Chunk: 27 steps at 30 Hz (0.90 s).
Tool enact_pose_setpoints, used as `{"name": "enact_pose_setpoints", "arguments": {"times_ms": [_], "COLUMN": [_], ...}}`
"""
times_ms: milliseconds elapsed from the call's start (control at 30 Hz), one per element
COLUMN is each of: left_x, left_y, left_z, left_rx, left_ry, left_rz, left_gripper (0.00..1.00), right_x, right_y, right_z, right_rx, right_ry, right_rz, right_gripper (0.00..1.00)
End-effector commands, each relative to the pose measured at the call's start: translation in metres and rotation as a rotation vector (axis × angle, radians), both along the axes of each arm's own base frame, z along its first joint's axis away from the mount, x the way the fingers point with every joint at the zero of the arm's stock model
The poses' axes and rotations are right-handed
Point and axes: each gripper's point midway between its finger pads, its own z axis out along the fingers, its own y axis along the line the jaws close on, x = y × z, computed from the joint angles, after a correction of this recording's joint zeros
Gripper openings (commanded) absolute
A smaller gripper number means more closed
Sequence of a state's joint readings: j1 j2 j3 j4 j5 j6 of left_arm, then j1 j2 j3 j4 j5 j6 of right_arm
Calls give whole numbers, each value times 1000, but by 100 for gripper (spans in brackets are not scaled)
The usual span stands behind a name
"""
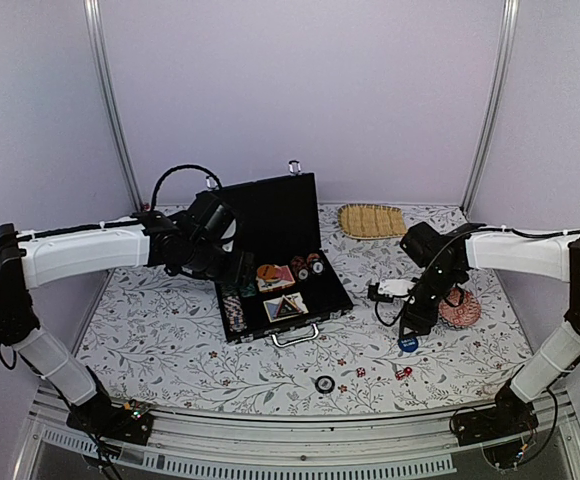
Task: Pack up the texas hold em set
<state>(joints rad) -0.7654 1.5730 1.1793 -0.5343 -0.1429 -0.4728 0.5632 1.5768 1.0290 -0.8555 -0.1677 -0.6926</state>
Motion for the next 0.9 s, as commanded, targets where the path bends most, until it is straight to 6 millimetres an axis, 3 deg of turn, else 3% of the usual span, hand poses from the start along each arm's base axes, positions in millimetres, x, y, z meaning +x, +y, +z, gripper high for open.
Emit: {"name": "enact_pose_setpoints", "arguments": {"times_ms": [0,233,867], "left_x": [2,1,1], "left_y": [-12,-11,-9], "left_z": [8,5,-4], "left_rx": [-17,-12,9], "left_ry": [-24,-20,-8], "left_rz": [-27,-28,-27], "left_gripper": [71,71,70], "right_x": [-5,-11,-17], "right_y": [-16,-24,-24], "right_z": [-14,-33,-61], "right_rx": [-82,-136,-177], "right_ry": [17,47,68], "right_rz": [-17,-23,-21], "right_gripper": [67,67,63]}}
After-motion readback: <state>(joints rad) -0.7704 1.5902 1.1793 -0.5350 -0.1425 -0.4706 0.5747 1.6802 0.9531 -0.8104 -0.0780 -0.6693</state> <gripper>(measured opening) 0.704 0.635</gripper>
